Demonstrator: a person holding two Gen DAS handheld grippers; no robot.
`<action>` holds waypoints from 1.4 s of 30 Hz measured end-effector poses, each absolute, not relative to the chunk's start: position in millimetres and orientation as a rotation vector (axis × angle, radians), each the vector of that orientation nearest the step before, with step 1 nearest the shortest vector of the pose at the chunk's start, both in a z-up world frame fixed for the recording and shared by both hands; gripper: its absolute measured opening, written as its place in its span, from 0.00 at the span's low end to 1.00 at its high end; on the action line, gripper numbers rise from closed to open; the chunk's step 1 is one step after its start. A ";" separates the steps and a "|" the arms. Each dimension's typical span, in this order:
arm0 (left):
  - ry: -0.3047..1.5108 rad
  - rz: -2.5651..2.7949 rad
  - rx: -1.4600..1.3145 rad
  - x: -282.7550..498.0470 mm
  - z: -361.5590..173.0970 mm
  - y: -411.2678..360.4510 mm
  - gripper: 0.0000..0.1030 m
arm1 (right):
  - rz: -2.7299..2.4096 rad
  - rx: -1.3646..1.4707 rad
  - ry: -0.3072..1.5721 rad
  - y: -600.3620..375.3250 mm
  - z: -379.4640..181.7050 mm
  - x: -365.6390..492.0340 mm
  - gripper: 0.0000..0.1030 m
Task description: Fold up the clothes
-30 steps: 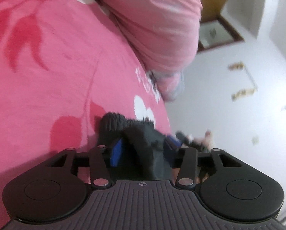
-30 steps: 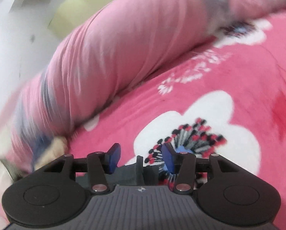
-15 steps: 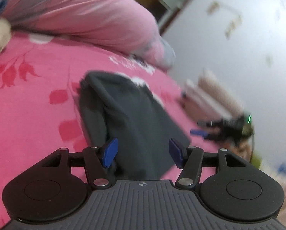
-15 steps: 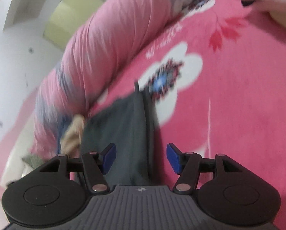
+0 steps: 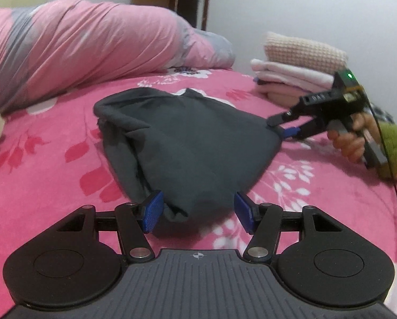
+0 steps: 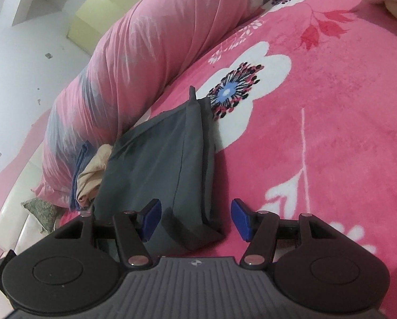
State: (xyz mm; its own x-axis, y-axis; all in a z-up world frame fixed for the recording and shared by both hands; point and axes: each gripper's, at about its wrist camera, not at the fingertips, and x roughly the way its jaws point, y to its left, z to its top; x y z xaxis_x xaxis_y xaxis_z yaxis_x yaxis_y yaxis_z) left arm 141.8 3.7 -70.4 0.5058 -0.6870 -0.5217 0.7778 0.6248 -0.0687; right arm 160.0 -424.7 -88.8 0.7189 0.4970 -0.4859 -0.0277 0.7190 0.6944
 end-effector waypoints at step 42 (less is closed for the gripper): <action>0.909 -0.770 -0.391 187.2 -105.7 57.3 0.20 | 0.296 0.838 0.777 -431.3 -105.1 172.4 0.21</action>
State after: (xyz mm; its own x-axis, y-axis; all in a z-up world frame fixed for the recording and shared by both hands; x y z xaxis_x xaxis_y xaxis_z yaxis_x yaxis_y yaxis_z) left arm 187.2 57.3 -105.7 0.3791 -0.7390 -0.5569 0.4277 0.6736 -0.6028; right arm 172.4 -431.3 -105.1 0.6924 0.5214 -0.4986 0.0576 0.6490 0.7586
